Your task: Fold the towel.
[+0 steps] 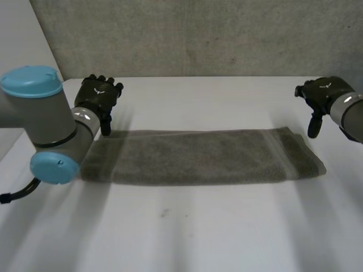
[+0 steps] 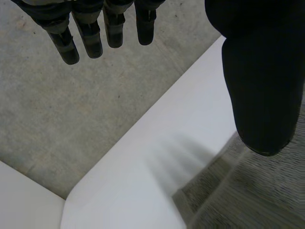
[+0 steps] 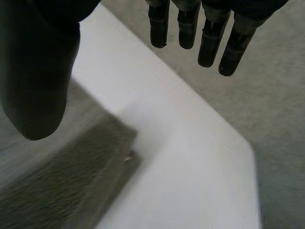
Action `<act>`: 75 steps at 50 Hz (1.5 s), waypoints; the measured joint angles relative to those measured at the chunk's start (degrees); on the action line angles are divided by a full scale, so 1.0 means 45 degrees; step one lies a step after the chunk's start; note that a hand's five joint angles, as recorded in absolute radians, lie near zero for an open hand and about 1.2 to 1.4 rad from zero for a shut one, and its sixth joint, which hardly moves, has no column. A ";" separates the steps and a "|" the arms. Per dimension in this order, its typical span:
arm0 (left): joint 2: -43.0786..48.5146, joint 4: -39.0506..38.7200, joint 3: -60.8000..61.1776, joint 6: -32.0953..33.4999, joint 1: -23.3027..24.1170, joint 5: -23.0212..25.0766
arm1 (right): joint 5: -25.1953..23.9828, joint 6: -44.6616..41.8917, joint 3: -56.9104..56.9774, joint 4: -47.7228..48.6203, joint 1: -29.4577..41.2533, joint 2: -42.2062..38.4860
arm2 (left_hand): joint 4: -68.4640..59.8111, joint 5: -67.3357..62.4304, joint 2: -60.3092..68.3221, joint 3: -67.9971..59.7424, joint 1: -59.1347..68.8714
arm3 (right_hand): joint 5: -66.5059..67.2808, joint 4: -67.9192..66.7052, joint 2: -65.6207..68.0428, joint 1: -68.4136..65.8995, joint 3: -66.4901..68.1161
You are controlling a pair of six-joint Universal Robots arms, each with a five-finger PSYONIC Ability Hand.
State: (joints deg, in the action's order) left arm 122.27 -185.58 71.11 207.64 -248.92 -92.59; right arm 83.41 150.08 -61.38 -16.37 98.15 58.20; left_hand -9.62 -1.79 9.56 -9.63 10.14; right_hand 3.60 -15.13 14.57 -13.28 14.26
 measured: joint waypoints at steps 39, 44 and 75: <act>-0.3108 -0.2128 0.5932 -0.2506 -0.0479 0.0164 | -0.2108 -0.2384 -0.7101 0.5472 -0.1317 0.0109 | 0.0009 0.0003 -0.0018 0.0000 -0.0049 | 1.4034 -1.3731 1.3565 -1.3810 1.3811; -0.3107 -0.2133 0.5953 -0.2521 -0.0475 0.0164 | -0.2067 -0.2590 -0.6984 0.5518 -0.1430 -0.0101 | 0.0009 0.0003 -0.0018 0.0000 -0.0049 | 1.4034 -1.3731 1.3586 -1.3814 1.3811; -0.3281 -0.2247 0.6232 -0.2529 -0.1101 0.0164 | -0.1156 -0.3084 -0.2355 0.2433 -0.1793 0.0675 | 0.0014 0.0004 -0.0024 0.0000 -0.0049 | 1.4110 -1.3772 1.3787 -1.3955 1.3844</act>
State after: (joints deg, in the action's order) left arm 107.51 -195.70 99.16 196.26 -253.87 -91.85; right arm 78.21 136.20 -71.98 -5.42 90.08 61.23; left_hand -9.55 -1.77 9.45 -9.63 9.92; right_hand 67.09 -77.10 76.61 -76.08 76.56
